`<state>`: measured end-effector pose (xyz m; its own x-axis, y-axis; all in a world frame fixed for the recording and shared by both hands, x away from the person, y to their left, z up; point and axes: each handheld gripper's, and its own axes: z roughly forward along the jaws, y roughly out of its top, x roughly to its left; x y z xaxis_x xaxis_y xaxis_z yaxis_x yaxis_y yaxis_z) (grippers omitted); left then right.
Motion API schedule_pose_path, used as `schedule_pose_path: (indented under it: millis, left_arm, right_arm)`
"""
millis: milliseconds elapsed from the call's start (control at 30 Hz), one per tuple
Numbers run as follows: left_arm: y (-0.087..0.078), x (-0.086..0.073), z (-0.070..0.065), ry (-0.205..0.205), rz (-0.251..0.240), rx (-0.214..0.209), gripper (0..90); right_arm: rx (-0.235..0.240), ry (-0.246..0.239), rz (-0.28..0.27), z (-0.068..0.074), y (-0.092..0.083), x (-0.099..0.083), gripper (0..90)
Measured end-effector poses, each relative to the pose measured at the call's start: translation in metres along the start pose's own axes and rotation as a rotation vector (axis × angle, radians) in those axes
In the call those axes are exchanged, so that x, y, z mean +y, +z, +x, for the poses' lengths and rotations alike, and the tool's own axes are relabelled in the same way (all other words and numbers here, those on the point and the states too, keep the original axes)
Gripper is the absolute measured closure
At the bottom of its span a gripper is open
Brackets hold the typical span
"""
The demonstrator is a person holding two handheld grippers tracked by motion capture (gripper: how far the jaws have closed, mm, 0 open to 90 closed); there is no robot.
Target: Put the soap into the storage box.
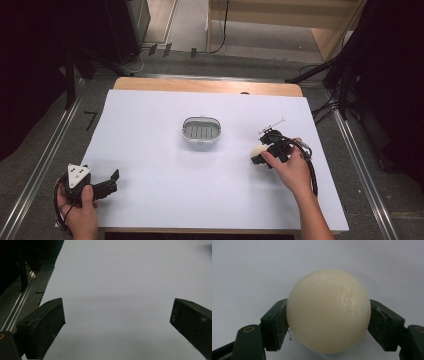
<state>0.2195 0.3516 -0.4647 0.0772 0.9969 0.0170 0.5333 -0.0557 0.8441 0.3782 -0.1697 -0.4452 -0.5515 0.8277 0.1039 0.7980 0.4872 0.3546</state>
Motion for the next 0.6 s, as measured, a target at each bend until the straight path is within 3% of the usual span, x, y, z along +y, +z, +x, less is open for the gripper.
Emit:
schedule_pose_path:
  millis: [433,600]
  left_arm:
    - [0.000,0.000,0.000,-0.002,-0.001,0.002,0.1]
    - [0.000,0.000,0.000,-0.002,-0.001,0.002,0.1]
  right_arm:
    - [0.034,-0.025,-0.025,0.010,-0.012,0.013,25.1]
    - [0.039,-0.055,-0.025,0.015,-0.014,0.018,25.2]
